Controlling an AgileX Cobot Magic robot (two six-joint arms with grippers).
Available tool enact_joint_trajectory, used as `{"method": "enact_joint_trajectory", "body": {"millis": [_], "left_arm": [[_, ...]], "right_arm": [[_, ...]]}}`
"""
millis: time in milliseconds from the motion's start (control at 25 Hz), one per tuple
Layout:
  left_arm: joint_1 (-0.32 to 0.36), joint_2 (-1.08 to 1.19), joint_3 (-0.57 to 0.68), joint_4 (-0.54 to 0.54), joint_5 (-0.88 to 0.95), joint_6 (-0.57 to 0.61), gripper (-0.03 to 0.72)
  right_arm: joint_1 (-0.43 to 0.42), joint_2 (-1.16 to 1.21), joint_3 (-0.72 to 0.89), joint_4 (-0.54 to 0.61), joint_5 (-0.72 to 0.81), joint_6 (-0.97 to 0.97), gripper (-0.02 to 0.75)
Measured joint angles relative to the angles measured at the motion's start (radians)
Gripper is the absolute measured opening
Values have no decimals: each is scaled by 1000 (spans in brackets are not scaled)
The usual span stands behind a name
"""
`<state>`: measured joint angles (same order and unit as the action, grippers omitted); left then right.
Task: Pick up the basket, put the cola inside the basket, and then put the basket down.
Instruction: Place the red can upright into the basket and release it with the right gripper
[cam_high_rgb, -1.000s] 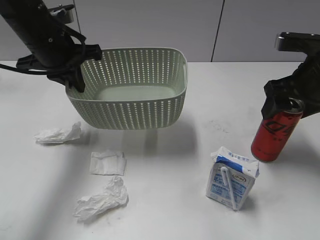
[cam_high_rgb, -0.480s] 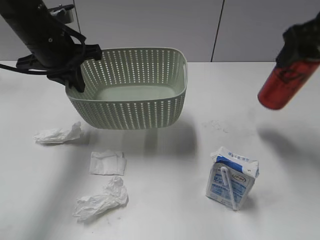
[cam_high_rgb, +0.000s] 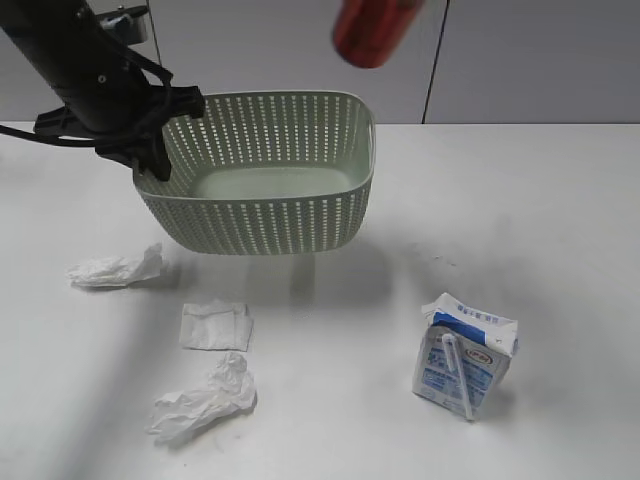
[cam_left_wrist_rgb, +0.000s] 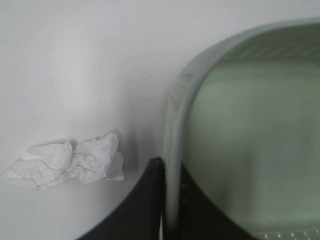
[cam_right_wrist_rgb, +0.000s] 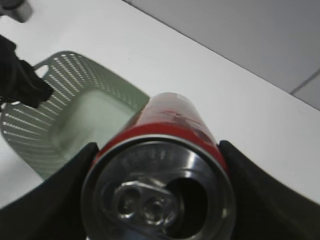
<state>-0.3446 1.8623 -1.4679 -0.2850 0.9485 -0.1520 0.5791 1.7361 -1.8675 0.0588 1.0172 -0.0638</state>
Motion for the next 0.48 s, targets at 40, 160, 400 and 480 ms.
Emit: {"method": "enact_joint_trajectory", "body": {"millis": [40,160,400,480], "left_arm": [[0,0,0,0,-2,0,2],[0,0,0,7,-11,0,2],[0,0,0,34,-24,0,2],[0,0,0,46,-23,0,2]], "right_arm": [[27,33,-23,0,3,-1,502],[79,142,-68,1,13,-2,502],[93,312,-78,-2,19,-3,501],[92,345,-78,-4,19,-3,501]]}}
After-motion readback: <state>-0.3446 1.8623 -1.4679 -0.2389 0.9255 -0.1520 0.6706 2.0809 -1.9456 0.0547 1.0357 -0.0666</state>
